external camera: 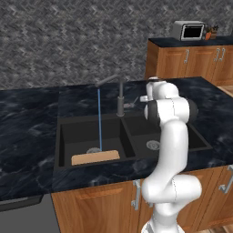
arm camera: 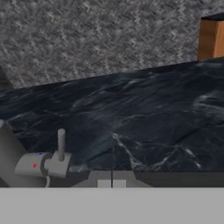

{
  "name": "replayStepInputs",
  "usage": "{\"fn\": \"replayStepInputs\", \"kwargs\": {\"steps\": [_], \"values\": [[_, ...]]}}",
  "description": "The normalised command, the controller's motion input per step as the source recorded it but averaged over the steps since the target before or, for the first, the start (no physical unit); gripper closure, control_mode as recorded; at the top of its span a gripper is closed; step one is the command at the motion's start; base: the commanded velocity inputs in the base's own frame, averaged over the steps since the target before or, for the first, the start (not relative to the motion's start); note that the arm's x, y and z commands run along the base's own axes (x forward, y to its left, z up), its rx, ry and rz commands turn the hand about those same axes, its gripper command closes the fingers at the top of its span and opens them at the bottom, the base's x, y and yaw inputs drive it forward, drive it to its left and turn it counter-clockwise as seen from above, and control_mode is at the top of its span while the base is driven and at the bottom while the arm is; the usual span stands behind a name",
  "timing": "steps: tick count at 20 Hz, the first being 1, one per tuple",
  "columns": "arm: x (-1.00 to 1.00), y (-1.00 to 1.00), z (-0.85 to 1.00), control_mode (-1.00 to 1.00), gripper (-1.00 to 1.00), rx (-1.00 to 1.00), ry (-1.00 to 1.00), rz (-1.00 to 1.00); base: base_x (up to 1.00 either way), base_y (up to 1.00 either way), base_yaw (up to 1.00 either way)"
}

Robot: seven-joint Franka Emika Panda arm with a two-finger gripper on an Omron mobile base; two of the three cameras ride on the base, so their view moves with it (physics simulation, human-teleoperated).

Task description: Turn on the sink faucet with hot water and rinse the cutting board for ten seconds, then turn off the faucet. Push the cutting board to reach the water if necessary.

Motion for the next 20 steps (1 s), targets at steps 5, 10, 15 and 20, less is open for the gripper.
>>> {"fn": "replayStepInputs", "kwargs": {"steps": [5, 10, 15, 20], "values": [[-0.02, 0.07, 0.00, -1.00, 1.00, 0.00, 0.08, 0.25, 0.00, 0.00, 0.00], [0.00, 0.12, 0.00, -1.00, 1.00, 0.00, 0.10, 0.36, 0.00, 0.00, 0.00], [-0.07, 0.21, 0.00, -1.00, 1.00, 0.00, 0.02, 0.31, 0.00, 0.00, 0.00], [-0.13, 0.20, 0.00, -1.00, 1.00, 0.00, 0.00, 0.09, 0.00, 0.00, 0.00]]}}
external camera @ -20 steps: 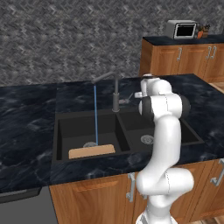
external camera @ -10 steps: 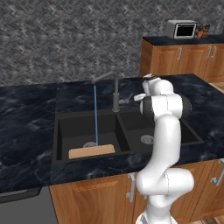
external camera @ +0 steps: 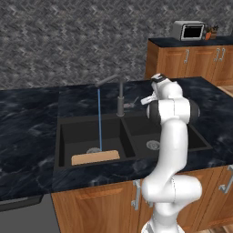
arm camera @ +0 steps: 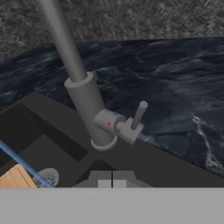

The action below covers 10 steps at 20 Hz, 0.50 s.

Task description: Turn on the sink faucet with hot water and rinse the cutting board for ten seconds, then turn off the faucet. Push the cutting board to reach the water if necessary.

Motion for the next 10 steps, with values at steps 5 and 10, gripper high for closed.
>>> {"fn": "replayStepInputs", "kwargs": {"steps": [5, 10], "values": [[-0.01, 0.03, 0.00, -1.00, 1.00, 0.00, 0.00, 0.00, 0.00, 0.00, 0.00], [0.00, -0.09, 0.00, -1.00, 1.00, 0.00, 0.00, 0.02, 0.00, 0.00, 0.00]]}}
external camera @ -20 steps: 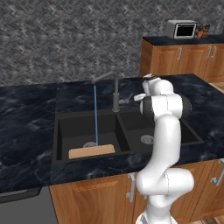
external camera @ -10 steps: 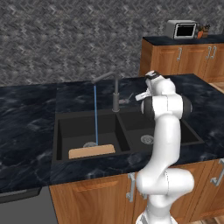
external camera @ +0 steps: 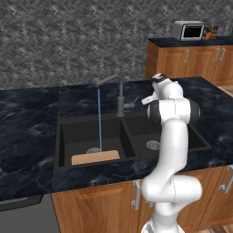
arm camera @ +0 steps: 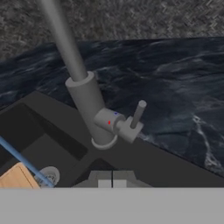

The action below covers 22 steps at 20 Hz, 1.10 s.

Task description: Turn on the sink faucet with hot water and rinse the cutting board for ten seconds, then turn off the faucet. Push the cutting board to reach the water if necessary.

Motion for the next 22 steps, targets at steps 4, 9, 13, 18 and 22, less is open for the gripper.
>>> {"fn": "replayStepInputs", "kwargs": {"steps": [4, 9, 13, 18, 22], "values": [[0.00, -0.19, 0.00, -1.00, 1.00, 0.00, 0.00, 0.05, 0.00, 0.00, 0.00], [0.06, -0.12, 0.00, -1.00, 1.00, 0.00, 0.00, 0.04, 0.00, 0.00, 0.00], [0.15, -0.02, 0.00, -1.00, 1.00, 0.00, 0.00, 0.04, 0.00, 0.00, 0.00], [0.30, -0.05, 0.00, -1.00, 1.00, 0.00, 0.00, 0.15, 0.00, 0.00, 0.00], [0.23, -0.01, 0.00, -1.00, 1.00, 0.00, 0.00, 0.16, 0.00, 0.00, 0.00]]}}
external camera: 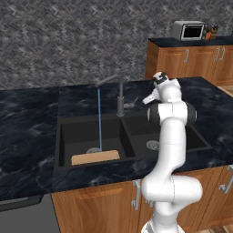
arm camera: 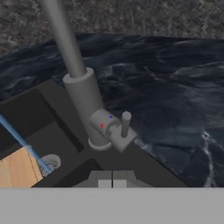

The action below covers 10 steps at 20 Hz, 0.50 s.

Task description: Turn on the sink faucet with hot water and rinse the cutting board for ten seconds, then turn off the faucet. Push the cutting board to reach the water if necessary.

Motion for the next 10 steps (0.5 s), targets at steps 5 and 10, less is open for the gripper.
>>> {"fn": "replayStepInputs", "kwargs": {"steps": [5, 10], "values": [[0.04, 0.00, 0.00, -1.00, 1.00, 0.00, 0.00, 0.15, 0.00, 0.00, 0.00], [0.00, -0.06, 0.00, -1.00, 1.00, 0.00, 0.00, 0.15, 0.00, 0.00, 0.00]]}}
